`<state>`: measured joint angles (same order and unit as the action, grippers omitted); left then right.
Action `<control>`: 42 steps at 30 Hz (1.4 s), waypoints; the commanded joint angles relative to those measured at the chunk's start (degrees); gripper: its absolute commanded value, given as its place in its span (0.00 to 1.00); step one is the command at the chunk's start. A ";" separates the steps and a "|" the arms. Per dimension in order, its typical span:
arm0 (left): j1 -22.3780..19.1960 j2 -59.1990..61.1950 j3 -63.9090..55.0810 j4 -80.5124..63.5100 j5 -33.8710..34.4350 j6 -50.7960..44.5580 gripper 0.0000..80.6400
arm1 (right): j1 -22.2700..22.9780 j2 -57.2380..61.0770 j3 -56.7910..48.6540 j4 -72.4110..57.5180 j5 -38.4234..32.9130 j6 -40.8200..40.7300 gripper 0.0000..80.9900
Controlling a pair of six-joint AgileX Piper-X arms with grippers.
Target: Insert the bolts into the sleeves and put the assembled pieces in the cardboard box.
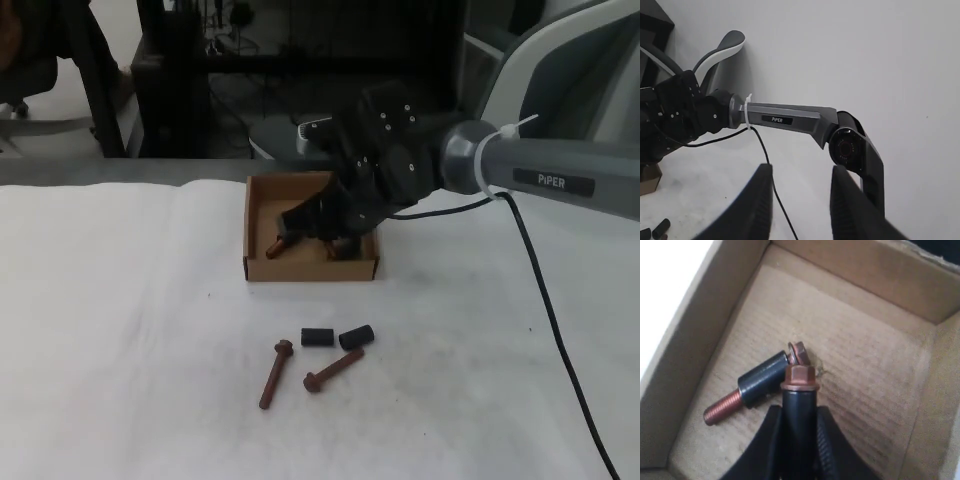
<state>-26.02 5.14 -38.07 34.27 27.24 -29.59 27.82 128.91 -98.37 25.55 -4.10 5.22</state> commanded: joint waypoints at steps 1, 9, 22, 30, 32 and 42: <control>0.13 -0.40 -0.42 -0.16 -0.20 0.03 0.48 | -0.34 -0.50 -0.81 1.00 -0.02 -0.44 0.48; 0.13 -0.40 -0.42 -0.21 0.80 0.03 0.48 | -0.34 -1.62 -1.13 5.96 -0.02 -0.17 0.78; 0.13 -0.40 -0.42 6.08 1.49 5.63 0.48 | 2.11 -13.85 1.87 12.36 -4.41 -0.41 0.77; 0.13 -0.40 0.53 13.37 -0.09 16.02 0.48 | 7.84 -30.90 21.52 10.32 -4.40 0.43 0.77; 0.13 -0.40 2.35 13.46 -0.63 16.34 0.48 | 9.91 -37.12 29.03 7.32 -3.88 2.75 0.77; 0.13 -0.26 19.75 -7.67 1.55 11.08 0.48 | 22.65 -72.46 60.98 -2.39 8.22 20.10 0.77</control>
<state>-26.02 5.27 -21.65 34.30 28.36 -16.68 48.06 63.00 -42.12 24.26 0.00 21.81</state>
